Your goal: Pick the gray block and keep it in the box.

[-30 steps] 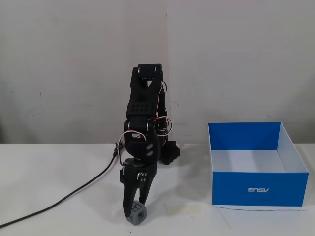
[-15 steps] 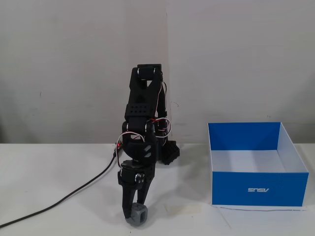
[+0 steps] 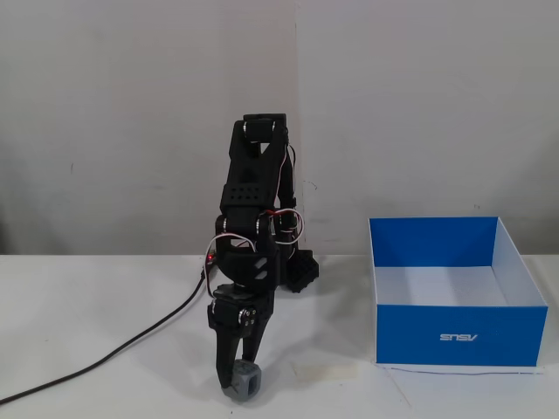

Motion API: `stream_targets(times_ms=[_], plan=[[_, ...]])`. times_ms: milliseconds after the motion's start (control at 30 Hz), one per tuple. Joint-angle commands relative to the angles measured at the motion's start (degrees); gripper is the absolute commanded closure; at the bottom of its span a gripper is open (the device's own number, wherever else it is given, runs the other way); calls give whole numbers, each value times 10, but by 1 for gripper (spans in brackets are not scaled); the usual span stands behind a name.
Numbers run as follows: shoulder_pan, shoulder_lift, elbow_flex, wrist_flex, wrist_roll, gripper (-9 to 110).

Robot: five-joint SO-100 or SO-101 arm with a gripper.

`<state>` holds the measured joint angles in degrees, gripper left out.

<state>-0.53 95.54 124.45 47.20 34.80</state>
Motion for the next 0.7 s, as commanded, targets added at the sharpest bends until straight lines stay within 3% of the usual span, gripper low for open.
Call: stream_targets(times_ms=[0, 333, 667], plan=[[-15, 12, -82, 33, -21, 99], [-80, 63, -192, 120, -73, 100], [-228, 156, -299, 212, -120, 100]])
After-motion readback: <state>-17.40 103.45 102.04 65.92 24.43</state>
